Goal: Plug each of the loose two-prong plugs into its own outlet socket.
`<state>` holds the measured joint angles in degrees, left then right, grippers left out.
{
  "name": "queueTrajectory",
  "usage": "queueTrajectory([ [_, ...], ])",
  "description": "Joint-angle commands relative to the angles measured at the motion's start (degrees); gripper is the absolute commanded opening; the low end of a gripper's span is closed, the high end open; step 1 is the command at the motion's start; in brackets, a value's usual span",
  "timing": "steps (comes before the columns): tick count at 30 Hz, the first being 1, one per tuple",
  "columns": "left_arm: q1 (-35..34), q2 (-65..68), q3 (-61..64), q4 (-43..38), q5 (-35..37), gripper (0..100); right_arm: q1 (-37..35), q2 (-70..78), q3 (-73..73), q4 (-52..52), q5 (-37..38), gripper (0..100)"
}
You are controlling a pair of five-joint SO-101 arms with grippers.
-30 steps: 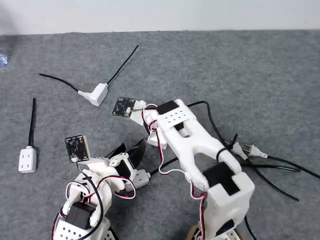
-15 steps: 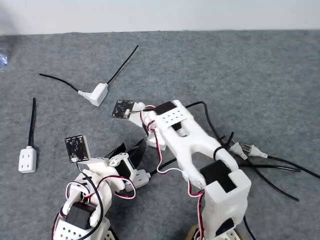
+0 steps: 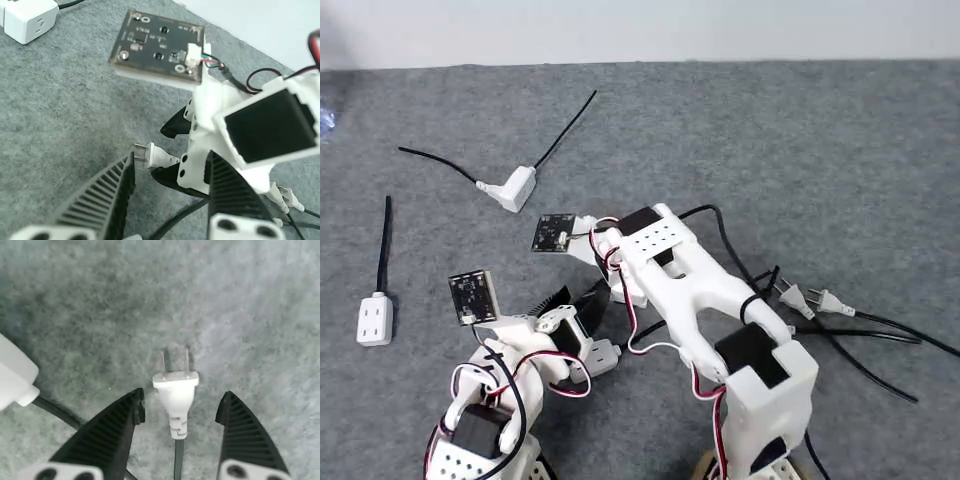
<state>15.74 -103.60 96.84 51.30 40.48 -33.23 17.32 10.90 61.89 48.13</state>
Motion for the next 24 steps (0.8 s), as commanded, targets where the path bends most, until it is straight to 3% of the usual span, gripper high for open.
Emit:
queueTrajectory([
  [1,0.5,-0.6,-0.5,1.2,-0.5,22,-0.6,0.1,-2.5,-1.4,2.5,22.2],
  [11,0.5,-0.6,-0.5,1.6,-0.5,22,-0.5,4.0,-5.1,-1.3,8.3,17.5],
  [17,0.5,-0.6,-0.5,1.6,-0.5,22,-0.5,4.2,-5.1,-1.3,12.5,0.3],
  [24,0.5,-0.6,-0.5,1.6,-0.5,22,0.6,4.0,-5.1,-1.3,10.4,5.0],
])
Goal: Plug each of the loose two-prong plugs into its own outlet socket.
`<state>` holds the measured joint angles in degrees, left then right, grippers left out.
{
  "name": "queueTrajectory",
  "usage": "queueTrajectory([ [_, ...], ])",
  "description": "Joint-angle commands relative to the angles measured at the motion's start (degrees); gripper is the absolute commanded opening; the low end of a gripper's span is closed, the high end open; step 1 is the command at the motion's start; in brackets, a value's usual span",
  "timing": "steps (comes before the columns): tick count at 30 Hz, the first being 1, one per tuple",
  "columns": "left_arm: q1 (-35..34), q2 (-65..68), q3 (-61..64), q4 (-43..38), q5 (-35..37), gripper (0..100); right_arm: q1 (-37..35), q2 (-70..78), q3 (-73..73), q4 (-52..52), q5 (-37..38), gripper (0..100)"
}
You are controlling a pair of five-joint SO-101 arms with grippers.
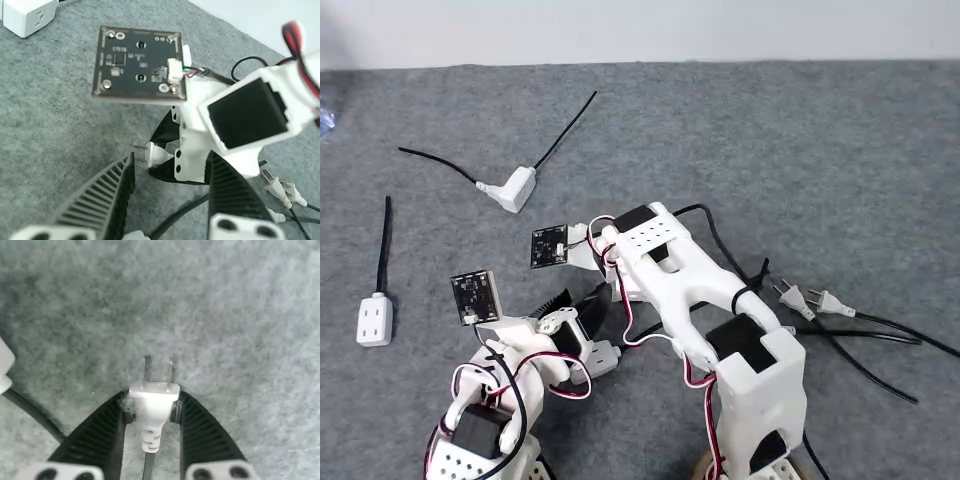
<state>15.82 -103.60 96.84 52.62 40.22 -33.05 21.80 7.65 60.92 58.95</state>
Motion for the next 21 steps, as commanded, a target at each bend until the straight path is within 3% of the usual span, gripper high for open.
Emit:
queueTrajectory([
  [1,0.4,-0.6,-0.5,0.3,-0.3,22,0.4,-0.4,-1.8,-0.3,-0.4,4.2],
  [10,0.4,-0.6,-0.5,0.3,-0.3,22,1.9,-0.3,-0.8,-4.4,-1.4,1.0],
  [21,0.4,-0.6,-0.5,0.3,-0.3,22,2.6,-8.4,2.8,-6.4,-11.9,0.9],
])
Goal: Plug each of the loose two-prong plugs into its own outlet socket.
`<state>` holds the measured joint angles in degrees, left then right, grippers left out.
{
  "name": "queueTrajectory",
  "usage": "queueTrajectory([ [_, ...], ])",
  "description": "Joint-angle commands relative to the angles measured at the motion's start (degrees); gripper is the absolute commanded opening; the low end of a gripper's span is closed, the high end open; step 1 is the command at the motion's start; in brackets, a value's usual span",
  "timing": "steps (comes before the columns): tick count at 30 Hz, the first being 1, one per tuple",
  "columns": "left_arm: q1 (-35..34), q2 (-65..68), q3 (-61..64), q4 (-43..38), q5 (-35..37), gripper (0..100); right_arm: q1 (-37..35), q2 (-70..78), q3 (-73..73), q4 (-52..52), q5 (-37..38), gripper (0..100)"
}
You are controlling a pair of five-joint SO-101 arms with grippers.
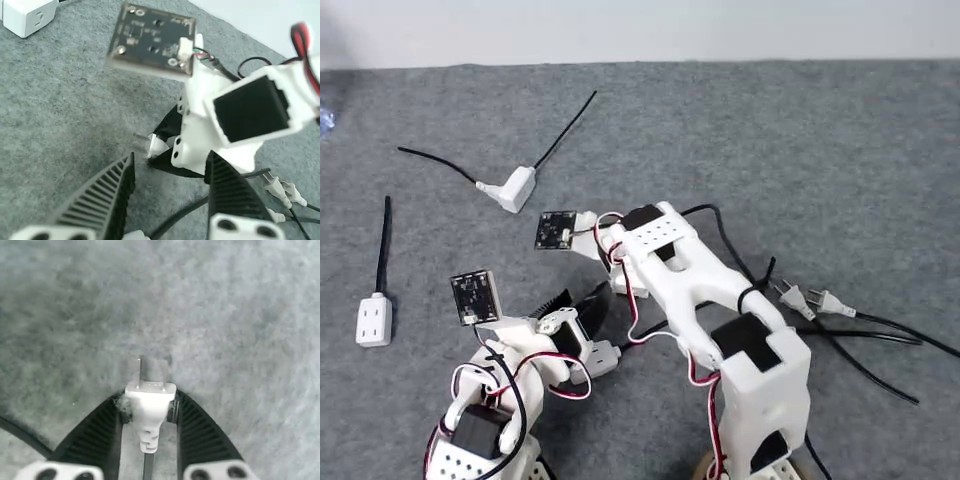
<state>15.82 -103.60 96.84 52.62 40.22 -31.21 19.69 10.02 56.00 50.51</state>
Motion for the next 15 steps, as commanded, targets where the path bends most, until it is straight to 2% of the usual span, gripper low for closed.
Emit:
queueTrajectory([
  [1,0.4,-0.6,-0.5,0.3,-0.3,22,0.7,-8.3,1.6,-1.5,-4.6,0.9],
  [5,0.4,-0.6,-0.5,0.3,-0.3,22,-0.4,-17.5,7.7,-1.4,-6.7,0.9],
  [15,0.4,-0.6,-0.5,0.3,-0.3,21,-9.3,-37.6,17.6,1.0,-12.1,0.9],
])
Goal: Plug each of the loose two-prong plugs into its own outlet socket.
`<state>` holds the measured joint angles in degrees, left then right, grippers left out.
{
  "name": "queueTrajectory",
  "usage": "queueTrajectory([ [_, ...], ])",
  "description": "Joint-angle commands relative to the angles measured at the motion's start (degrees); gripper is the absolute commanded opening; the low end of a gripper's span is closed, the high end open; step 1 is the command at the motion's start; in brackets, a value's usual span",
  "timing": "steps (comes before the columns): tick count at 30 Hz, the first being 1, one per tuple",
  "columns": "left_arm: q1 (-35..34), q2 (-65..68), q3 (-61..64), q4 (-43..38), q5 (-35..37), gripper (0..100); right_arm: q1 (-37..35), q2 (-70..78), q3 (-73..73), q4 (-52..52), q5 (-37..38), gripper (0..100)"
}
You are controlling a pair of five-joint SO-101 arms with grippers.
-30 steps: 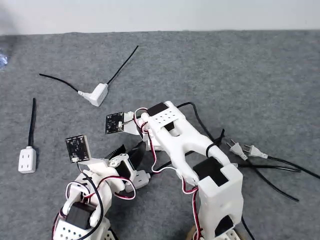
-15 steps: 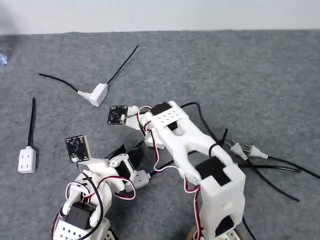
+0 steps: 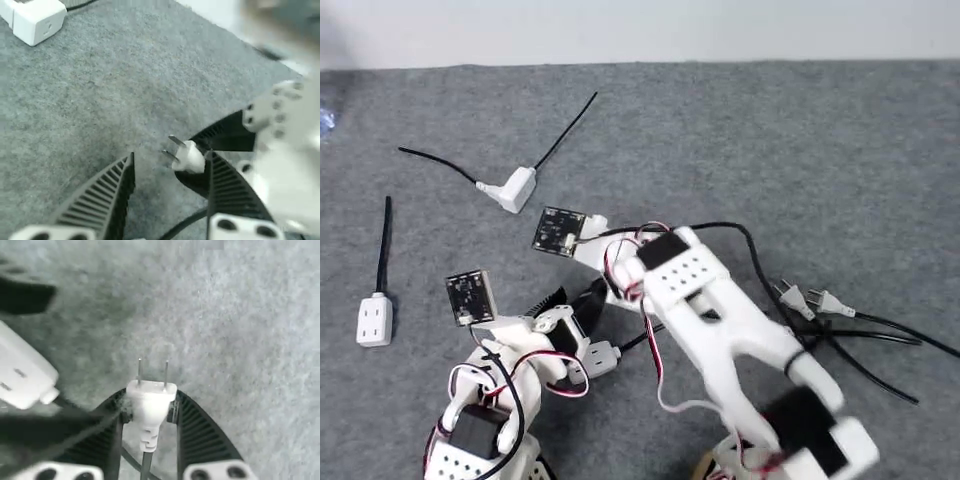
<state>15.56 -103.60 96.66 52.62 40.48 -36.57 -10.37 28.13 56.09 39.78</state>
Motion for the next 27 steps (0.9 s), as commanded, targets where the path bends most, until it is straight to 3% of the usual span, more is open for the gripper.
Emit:
queueTrajectory([
  [1,0.8,-0.6,-0.3,0.3,-0.5,21,-4.7,-8.8,-0.5,1.9,-1.6,0.9],
  [14,0.7,-0.6,-0.3,0.2,-0.6,22,-13.7,-21.2,-0.5,10.3,-3.9,0.9],
  [27,0.7,-0.6,-0.3,0.2,-0.6,22,-10.7,-23.5,0.4,9.8,-1.2,0.9],
])
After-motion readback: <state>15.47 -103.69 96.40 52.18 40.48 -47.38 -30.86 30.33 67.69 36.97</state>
